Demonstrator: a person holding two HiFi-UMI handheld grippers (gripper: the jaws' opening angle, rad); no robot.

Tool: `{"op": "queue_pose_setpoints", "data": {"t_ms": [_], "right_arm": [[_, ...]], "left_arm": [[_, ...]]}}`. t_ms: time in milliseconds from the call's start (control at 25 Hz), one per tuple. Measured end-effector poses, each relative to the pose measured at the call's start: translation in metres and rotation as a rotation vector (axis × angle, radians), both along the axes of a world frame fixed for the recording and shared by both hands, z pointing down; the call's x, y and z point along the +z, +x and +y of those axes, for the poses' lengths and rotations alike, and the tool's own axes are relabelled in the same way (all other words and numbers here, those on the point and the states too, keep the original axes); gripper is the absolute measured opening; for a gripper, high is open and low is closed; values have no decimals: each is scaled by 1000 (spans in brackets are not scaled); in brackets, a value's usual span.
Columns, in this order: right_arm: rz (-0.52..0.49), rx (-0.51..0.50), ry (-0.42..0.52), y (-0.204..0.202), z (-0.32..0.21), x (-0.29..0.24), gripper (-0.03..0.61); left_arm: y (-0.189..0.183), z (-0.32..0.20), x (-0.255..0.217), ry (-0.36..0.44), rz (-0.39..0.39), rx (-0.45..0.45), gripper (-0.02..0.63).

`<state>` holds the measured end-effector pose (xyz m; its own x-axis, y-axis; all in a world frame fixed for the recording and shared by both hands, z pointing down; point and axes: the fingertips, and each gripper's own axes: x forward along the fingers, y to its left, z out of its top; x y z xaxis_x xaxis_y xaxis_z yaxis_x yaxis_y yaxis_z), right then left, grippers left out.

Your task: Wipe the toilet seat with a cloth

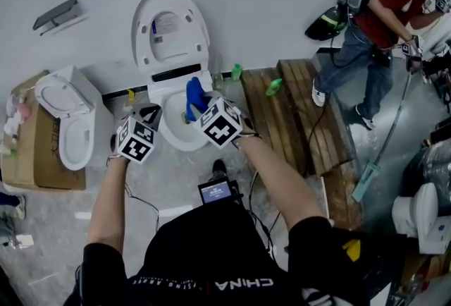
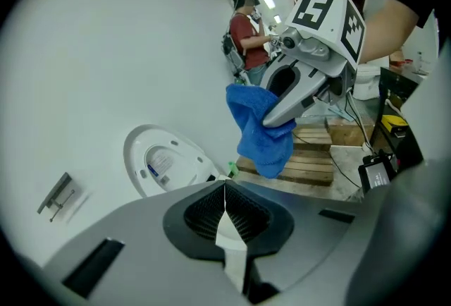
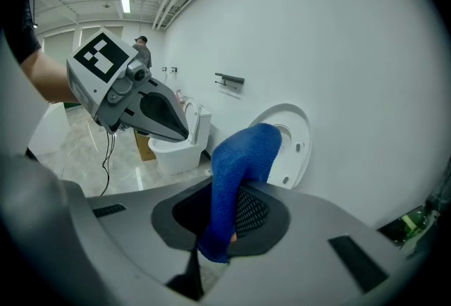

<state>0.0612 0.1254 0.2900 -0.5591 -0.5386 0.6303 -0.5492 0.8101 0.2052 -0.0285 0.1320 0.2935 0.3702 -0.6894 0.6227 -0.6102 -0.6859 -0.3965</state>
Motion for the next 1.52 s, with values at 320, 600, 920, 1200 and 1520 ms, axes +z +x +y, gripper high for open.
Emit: {"op": "queue_pose_setpoints", "data": {"t_ms": [320,600,920,1200,1520], "right_arm": [[-18,-74,20,4,-136,-20,51],[-27,-128,16,2,-203,-22,49],[-49,-116,29,-9,-232,-26,51],[-64,-45,42,-33,-236,-37,51],[-72,-16,40,-39,-252,-38,51]], "left_arm": [[8,-126,-22,8,-1,-82,12],[8,-190,-23,-4,-2,-150,12],[0,-216,-25,-10,14,-150,12],[-23,-227,-28,-11,24,-103,12],[-30,-244,-34,4,54,-103,12]]}}
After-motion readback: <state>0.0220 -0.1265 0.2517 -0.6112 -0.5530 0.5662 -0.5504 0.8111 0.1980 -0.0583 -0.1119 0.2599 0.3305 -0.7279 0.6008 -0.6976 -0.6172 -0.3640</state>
